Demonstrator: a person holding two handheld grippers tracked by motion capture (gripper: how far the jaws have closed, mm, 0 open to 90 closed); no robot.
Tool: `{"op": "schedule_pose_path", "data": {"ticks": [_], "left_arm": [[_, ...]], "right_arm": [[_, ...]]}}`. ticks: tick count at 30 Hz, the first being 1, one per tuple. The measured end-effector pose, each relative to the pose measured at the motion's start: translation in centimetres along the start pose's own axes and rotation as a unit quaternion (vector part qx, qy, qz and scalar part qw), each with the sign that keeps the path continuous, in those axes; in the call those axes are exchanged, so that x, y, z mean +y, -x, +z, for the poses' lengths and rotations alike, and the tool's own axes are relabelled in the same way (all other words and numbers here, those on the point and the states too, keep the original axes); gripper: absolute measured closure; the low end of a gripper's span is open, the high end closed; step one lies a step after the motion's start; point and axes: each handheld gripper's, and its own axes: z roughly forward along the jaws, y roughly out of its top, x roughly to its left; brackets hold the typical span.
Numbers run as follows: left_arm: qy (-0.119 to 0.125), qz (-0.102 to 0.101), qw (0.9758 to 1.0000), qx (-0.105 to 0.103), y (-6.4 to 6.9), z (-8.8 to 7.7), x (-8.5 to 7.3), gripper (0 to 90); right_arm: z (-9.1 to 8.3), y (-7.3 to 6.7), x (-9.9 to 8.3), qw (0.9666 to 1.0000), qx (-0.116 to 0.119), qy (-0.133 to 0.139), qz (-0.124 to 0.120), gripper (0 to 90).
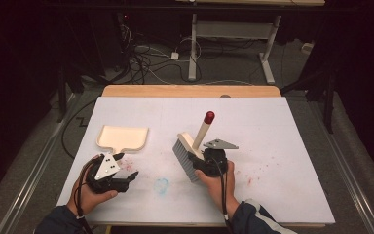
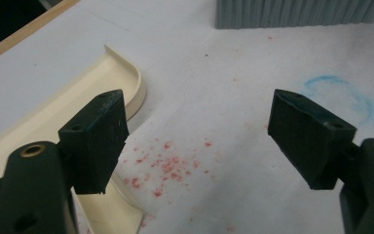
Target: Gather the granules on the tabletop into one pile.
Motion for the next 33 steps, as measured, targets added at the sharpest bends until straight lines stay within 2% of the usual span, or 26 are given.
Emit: {"op": "schedule_pose_path", "data": {"ticks": [2, 7, 12, 16, 17, 21, 23, 24, 25, 28, 33], "left_arm": [[-0.001, 0.002, 1.0, -0.002, 0.1, 0.0, 0.0, 21.4], [-0.004, 0.005, 1.0, -0.008, 0.1, 0.1, 0.1, 21.5], [0.0, 0.008, 0.9999, -0.007, 0.0, 0.2, 0.2, 21.5], [-0.001, 0.01, 0.9999, -0.008, 0.1, 0.2, 0.2, 21.5], [-0.002, 0.01, 0.9999, -0.007, 0.1, 0.2, 0.2, 21.5], [0.001, 0.008, 0.9999, -0.005, 0.0, 0.1, 0.2, 21.5], [0.0, 0.011, 0.9999, -0.004, 0.1, 0.2, 0.2, 21.4], [-0.002, 0.012, 0.9999, -0.005, 0.2, 0.2, 0.3, 21.5], [-0.003, 0.014, 0.9999, -0.005, 0.2, 0.3, 0.3, 21.5], [-0.005, 0.018, 0.9998, -0.005, 0.3, 0.4, 0.4, 21.5], [-0.008, 0.019, 0.9998, -0.007, 0.2, 0.6, 0.4, 21.4]], "right_arm": [[-1.0, 0.3, -0.3, 0.9999, -0.006, 0.008, 0.012, 67.3], [-2.2, 0.9, -0.6, 0.9998, -0.001, 0.005, 0.021, 67.3], [-3.0, 0.8, 0.3, 0.9997, 0.016, 0.019, 0.001, 67.2], [-4.9, 1.4, 1.7, 0.9984, 0.021, 0.046, -0.025, 67.2], [-5.4, 1.7, 2.0, 0.998, 0.017, 0.053, -0.03, 67.2], [-7.0, 3.0, 2.5, 0.9958, -0.027, 0.062, -0.062, 67.2], [-7.3, 3.9, 2.4, 0.9932, -0.058, 0.049, -0.088, 67.2], [-7.2, 4.4, 2.2, 0.9906, -0.082, 0.047, -0.099, 67.2], [-7.0, 4.9, 2.0, 0.9886, -0.101, 0.043, -0.103, 67.2], [-5.8, 5.9, 1.6, 0.9855, -0.128, 0.03, -0.107, 67.2], [-3.5, 5.9, 1.2, 0.9802, -0.144, 0.004, -0.136, 67.2]]}}
